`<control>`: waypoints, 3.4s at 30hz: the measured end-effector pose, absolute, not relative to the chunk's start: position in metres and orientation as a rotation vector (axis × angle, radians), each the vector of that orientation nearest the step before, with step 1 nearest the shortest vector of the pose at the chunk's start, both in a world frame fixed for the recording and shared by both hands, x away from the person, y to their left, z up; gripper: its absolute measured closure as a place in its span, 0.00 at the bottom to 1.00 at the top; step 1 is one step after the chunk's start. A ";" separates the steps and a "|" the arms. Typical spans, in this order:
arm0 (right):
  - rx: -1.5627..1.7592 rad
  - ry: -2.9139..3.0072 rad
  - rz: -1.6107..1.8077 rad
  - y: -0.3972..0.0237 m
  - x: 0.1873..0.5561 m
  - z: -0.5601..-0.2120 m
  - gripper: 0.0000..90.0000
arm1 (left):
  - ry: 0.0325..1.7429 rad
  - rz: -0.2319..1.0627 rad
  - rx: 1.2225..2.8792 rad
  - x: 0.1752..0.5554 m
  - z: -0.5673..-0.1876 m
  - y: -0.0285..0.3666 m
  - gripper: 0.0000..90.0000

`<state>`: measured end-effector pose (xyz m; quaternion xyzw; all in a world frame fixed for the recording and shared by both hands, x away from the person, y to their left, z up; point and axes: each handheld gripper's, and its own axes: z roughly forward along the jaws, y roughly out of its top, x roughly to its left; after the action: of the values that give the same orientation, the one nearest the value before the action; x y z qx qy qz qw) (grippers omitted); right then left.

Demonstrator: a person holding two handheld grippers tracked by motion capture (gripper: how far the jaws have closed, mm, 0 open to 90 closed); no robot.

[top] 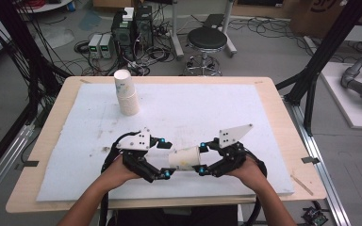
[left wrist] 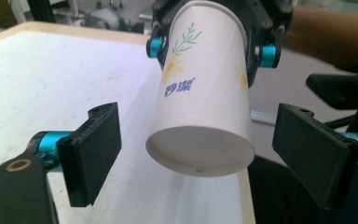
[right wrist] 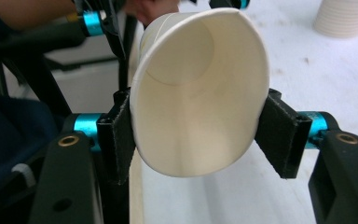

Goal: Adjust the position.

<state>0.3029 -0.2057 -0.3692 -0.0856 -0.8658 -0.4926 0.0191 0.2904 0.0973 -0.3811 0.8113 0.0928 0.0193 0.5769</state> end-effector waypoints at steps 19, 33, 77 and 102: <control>-0.184 -2.899 -1.159 -0.177 0.310 -0.345 0.40 | 0.200 0.083 2.069 0.294 -0.374 0.086 0.19; -0.134 -3.001 -0.969 -0.160 0.311 -0.337 0.40 | 0.165 0.095 2.167 0.296 -0.375 0.071 0.21; -0.039 -3.077 -0.872 -0.143 0.307 -0.332 0.30 | 0.162 0.008 2.207 0.300 -0.388 0.057 0.41; -0.608 -2.765 -1.662 -0.237 0.303 -0.353 0.24 | 0.435 0.218 1.784 0.298 -0.410 0.133 0.36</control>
<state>0.3033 -0.2366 -0.3528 -0.1847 -0.8402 -0.5049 -0.0707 0.2980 0.1334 -0.4099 0.7704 0.1877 0.0943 0.6020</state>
